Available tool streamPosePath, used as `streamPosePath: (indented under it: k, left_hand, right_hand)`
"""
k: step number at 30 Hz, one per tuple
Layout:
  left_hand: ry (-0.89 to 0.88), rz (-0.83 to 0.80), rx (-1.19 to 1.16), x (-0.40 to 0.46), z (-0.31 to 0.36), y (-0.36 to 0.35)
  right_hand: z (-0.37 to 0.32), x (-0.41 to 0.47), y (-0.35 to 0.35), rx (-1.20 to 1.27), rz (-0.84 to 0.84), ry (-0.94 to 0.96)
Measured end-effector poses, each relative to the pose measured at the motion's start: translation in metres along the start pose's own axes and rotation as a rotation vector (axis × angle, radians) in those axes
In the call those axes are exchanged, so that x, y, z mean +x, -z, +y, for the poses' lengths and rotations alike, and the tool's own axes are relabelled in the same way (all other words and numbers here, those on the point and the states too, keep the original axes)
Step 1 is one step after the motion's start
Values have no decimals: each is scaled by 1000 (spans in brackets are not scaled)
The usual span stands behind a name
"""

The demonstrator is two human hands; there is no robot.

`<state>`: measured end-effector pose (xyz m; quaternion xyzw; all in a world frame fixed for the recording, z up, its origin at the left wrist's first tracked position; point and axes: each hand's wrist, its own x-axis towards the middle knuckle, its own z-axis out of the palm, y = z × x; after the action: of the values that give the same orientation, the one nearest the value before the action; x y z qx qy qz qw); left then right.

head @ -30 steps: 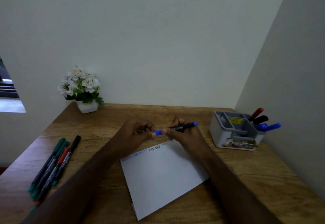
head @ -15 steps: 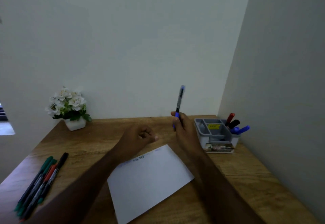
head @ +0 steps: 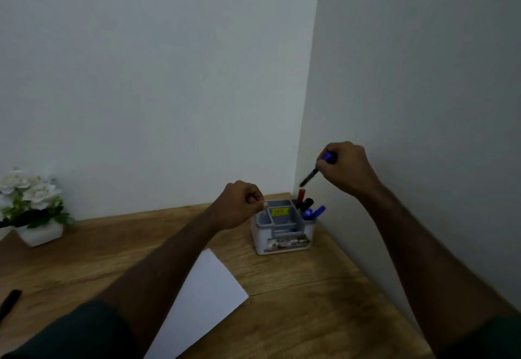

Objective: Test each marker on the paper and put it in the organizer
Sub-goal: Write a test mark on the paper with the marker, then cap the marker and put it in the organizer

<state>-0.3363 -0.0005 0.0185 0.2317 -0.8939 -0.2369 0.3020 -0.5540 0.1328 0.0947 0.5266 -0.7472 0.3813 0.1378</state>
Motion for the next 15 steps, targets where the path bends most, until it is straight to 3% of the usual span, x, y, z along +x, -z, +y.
streamPosePath:
  k: [5,10,15]
  left_hand:
    - [8,-33,12,8,-2,-12]
    - [25,-59,35,9,-5,-13]
    - [37,-64,68,11,-8,-13]
  right_hand:
    - [11,-2,-12,1,-156,-5]
    - [15,0,-25,81,-152,-28]
    - [18,-2,-46,18,-338,-38]
